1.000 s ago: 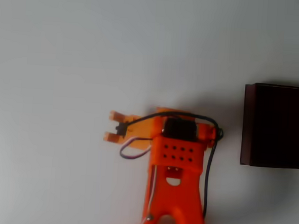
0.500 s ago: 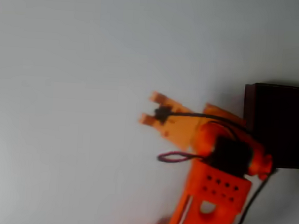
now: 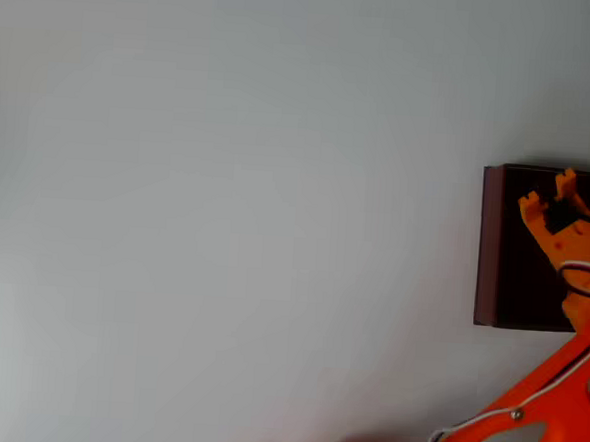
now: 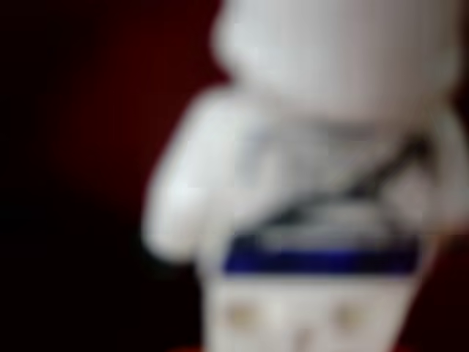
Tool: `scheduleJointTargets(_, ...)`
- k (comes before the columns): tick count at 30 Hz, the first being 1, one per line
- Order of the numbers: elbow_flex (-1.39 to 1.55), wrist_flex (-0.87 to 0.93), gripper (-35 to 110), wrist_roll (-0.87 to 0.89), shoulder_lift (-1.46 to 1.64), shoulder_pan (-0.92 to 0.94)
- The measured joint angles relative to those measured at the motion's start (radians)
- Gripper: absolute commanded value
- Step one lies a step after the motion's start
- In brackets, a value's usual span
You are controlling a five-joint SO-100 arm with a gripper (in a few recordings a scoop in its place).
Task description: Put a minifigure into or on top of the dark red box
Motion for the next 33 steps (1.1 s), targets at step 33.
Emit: scheduleJointTargets(33,1.195,-0.229,25,-0.038,1.37,-0.782)
